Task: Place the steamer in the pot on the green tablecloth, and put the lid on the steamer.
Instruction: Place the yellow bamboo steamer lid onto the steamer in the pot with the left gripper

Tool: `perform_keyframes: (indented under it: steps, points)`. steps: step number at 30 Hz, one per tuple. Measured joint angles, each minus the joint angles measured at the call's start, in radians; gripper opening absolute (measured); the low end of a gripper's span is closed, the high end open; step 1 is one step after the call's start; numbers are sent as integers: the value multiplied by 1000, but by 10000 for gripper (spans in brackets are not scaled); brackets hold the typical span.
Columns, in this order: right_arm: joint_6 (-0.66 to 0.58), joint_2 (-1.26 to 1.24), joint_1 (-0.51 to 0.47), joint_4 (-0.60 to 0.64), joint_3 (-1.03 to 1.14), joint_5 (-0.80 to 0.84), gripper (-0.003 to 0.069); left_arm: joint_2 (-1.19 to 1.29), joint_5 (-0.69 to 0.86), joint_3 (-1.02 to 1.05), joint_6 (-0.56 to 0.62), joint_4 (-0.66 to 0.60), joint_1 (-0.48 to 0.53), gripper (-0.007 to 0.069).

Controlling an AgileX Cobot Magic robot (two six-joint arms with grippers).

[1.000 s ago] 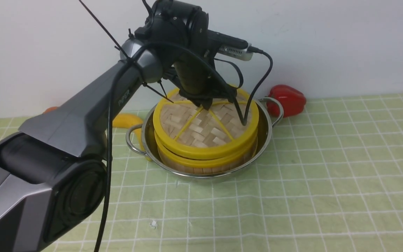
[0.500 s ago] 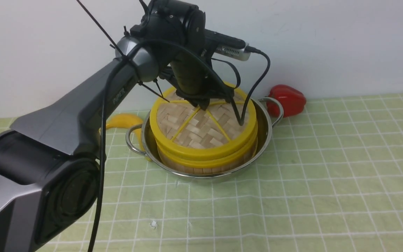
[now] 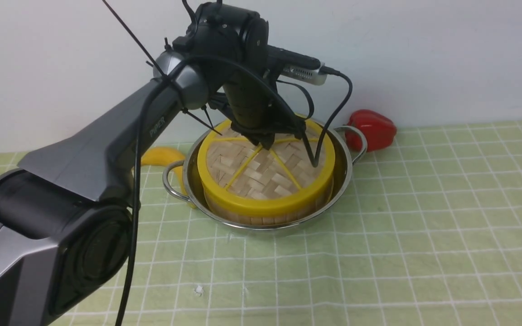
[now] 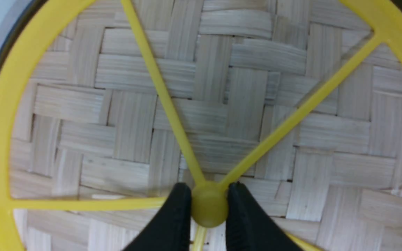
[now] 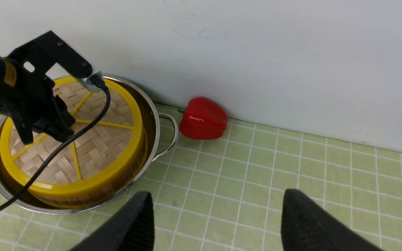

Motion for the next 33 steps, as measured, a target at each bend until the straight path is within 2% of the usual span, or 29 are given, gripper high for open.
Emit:
perform_keyframes:
  steps: [21, 25, 27, 32, 33]
  points:
    - [4, 0, 0, 1, 0, 0, 481, 15, -7, -1, 5, 1, 5, 129]
    - [4, 0, 0, 1, 0, 0, 481, 15, -2, -15, 35, 8, 6, 241]
    - [4, 0, 0, 1, 0, 0, 481, 14, 0, -40, 38, 13, 7, 414]
    - [4, 0, 0, 5, 0, 0, 481, -31, 1, -66, 39, 15, 7, 641]
    - [4, 0, 0, 5, 0, 0, 481, -58, 1, -69, 39, 15, 7, 664]
